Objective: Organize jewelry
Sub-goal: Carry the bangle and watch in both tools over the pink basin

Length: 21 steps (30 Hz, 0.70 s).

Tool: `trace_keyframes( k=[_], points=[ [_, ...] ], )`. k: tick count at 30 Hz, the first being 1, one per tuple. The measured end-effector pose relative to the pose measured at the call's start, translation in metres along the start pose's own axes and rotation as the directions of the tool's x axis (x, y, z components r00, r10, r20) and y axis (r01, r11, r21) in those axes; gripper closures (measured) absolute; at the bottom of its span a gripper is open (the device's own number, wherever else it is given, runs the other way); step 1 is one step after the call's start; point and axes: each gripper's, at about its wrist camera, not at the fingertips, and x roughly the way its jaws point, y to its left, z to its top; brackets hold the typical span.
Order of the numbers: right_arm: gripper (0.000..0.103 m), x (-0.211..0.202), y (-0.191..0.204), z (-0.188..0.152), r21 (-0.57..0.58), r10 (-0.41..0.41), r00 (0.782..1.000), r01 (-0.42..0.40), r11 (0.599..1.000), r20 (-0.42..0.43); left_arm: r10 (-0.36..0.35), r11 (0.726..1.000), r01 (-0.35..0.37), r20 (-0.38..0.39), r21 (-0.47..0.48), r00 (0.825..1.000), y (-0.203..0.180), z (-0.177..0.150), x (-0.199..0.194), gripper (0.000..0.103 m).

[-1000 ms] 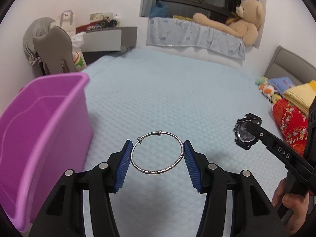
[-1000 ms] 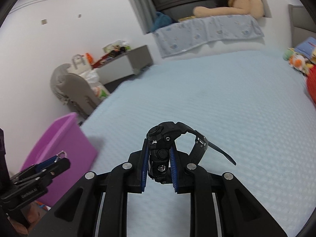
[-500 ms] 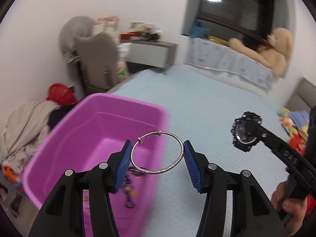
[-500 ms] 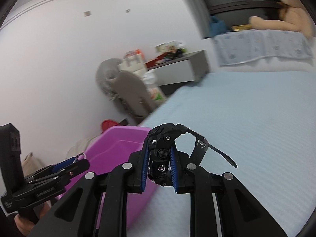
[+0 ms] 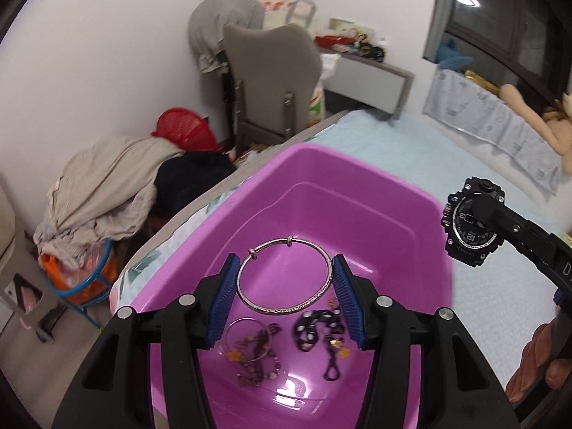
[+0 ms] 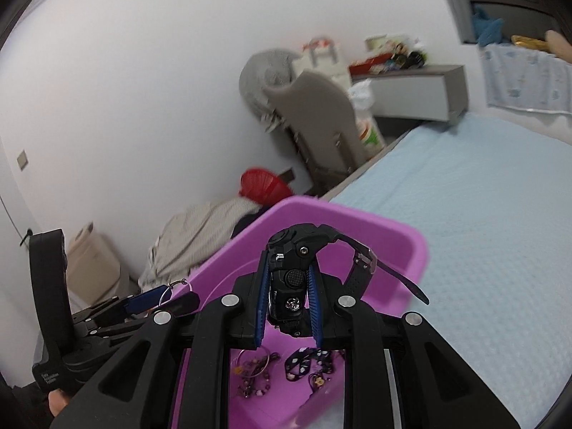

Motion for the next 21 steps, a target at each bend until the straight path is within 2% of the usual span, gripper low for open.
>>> trace_keyframes(
  k=[6, 11, 21],
  points=[
    [0.084, 0.050, 0.012, 0.008, -0.072, -0.050, 0.993, 0.042, 0.996, -0.110, 0.045, 0.999, -0.046, -0.069, -0.021, 0.997, 0.012, -0.003, 0.027, 0.052],
    [0.084, 0.080, 0.016, 0.013, -0.141, -0.092, 0.980, 0.068, 0.988, -0.174, 0.052, 0.998, -0.056, -0.111, -0.031, 0.992, 0.013, 0.000, 0.040, 0.051],
    [0.084, 0.130, 0.016, 0.016, -0.153, -0.105, 0.945, 0.060, 0.986, -0.311, 0.075, 0.996, -0.081, -0.152, -0.035, 0.985, 0.016, -0.003, 0.051, 0.051]
  ],
)
